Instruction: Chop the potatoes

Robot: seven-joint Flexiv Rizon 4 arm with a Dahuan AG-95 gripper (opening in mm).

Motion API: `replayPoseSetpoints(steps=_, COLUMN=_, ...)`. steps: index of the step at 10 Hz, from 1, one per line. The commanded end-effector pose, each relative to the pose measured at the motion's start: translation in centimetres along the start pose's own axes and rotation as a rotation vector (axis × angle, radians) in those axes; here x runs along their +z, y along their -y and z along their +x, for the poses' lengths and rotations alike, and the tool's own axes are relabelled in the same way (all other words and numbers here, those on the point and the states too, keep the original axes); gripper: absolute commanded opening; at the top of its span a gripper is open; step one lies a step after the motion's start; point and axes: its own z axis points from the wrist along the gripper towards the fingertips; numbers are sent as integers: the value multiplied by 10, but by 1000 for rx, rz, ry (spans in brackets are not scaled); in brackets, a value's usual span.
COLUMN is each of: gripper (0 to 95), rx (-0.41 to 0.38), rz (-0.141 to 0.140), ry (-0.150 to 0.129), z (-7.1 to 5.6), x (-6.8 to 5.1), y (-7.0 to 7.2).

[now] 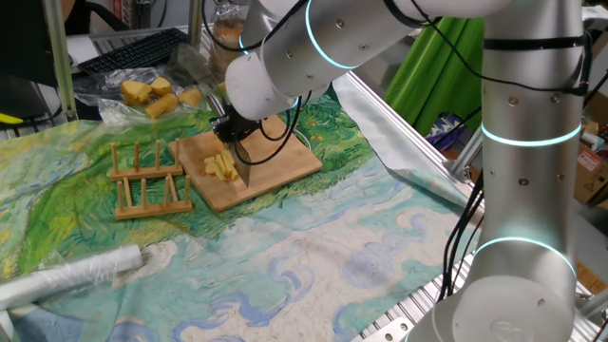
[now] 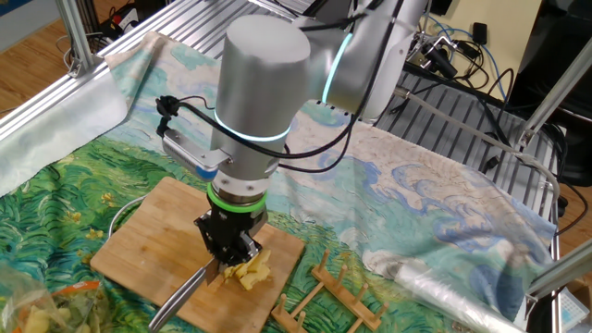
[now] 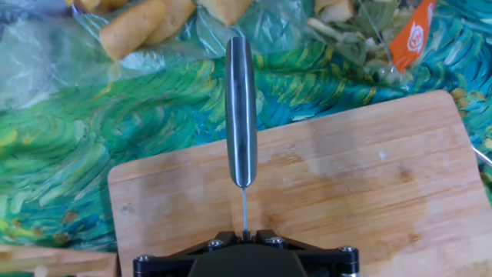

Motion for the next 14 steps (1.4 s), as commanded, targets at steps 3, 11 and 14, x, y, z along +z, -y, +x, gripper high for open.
replayPoseSetpoints(steps=3, gripper=0, rx=-1, rz=0, ry=-7, z=0, x=-4, y=0)
replayPoseSetpoints(steps=11, gripper=0, rx=1, rz=3, ry=-3, z=0, x=-5, y=0)
replayPoseSetpoints(steps=14, gripper=0, rx=-3, rz=8, ry=-13, z=-1, x=-13, y=2)
